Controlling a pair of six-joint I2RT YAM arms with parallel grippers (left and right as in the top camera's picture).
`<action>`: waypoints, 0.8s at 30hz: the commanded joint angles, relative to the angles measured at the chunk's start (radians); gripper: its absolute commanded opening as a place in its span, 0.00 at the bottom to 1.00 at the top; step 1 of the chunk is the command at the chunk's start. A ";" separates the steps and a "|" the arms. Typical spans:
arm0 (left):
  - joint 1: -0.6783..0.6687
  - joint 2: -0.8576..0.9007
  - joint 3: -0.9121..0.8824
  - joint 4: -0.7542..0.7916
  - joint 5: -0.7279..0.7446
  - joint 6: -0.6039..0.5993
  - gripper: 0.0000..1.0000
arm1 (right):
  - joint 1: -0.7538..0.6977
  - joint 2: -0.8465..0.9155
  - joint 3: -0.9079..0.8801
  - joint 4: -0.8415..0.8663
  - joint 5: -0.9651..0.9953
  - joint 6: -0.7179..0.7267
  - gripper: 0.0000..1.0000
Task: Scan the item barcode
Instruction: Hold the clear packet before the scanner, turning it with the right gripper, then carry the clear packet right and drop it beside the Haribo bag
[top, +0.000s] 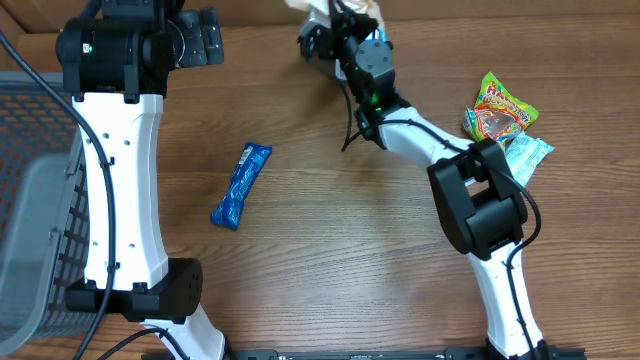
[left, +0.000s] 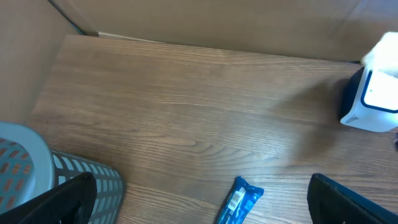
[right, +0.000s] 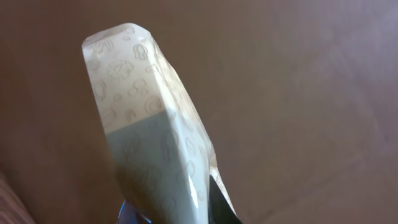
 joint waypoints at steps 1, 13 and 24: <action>-0.002 0.003 0.001 0.003 -0.010 -0.006 1.00 | 0.015 -0.012 0.032 0.008 -0.053 -0.034 0.04; -0.002 0.003 0.001 0.003 -0.010 -0.006 1.00 | 0.015 -0.012 0.032 0.001 -0.071 -0.034 0.04; -0.002 0.003 0.001 0.003 -0.010 -0.006 1.00 | 0.056 -0.082 0.032 -0.193 -0.078 0.032 0.04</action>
